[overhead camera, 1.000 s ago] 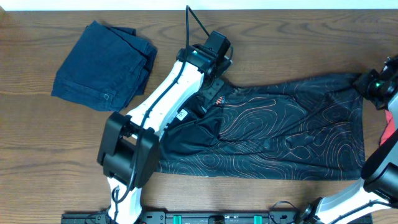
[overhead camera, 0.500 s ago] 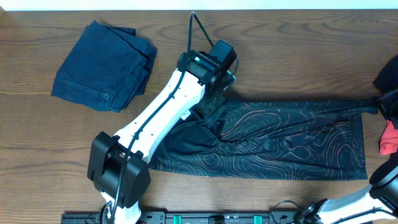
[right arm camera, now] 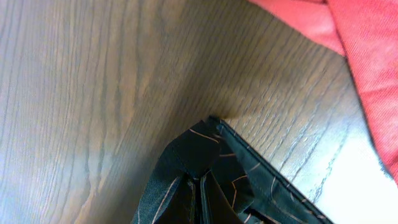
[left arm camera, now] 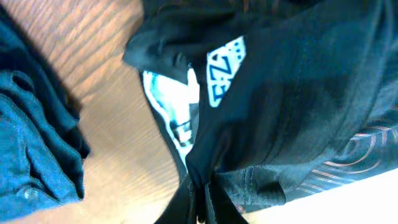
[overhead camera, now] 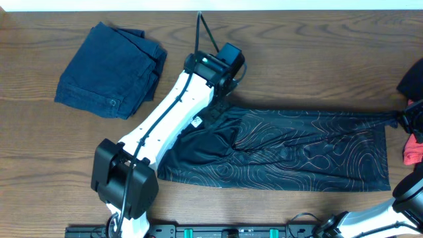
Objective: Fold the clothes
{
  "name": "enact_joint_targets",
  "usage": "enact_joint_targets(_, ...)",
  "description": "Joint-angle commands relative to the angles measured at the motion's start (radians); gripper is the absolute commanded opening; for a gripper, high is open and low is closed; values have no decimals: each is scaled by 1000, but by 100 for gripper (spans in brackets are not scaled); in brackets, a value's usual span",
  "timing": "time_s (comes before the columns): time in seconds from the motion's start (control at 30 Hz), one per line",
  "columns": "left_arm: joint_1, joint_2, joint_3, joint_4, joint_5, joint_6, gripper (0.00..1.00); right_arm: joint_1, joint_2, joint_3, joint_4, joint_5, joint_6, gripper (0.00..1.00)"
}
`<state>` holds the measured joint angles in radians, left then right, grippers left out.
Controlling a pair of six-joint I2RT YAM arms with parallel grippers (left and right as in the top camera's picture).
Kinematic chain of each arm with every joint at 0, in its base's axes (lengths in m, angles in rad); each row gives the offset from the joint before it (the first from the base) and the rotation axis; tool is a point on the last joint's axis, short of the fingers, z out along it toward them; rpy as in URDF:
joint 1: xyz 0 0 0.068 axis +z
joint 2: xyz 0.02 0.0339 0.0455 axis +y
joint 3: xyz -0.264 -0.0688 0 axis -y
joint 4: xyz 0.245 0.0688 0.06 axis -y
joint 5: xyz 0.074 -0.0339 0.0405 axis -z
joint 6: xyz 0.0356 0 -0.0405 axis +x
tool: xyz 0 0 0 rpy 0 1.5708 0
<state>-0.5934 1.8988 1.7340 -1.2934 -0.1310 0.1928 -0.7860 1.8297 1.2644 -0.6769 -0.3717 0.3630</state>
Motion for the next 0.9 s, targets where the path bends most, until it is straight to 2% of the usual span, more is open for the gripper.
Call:
enact_joint_targets(0.0,39,-3,12,-48,-90,-23,6,-11,-22,1,-2,42,-5,1)
enact_joint_targets(0.23,41,-3,12,-114,-14,-45,6,-11,-22,1,-149,58,-3,1)
enact_joint_targets(0.4,40,-3,11,-141,34,-45,9,-14,-22,1,-200,167,21,10)
enact_joint_targets(0.6,40,-3,11,-177,48,-45,10,-25,-22,1,-264,209,26,5)
enact_joint_targets(0.67,40,-3,11,-177,71,-45,17,-25,-22,1,-271,198,27,7)
enact_joint_targets(0.77,40,-3,11,-167,101,-45,25,-15,-21,1,-277,95,14,20)
enact_joint_targets(0.87,40,-3,11,-151,102,-45,34,18,-21,-3,-274,-16,-40,27)
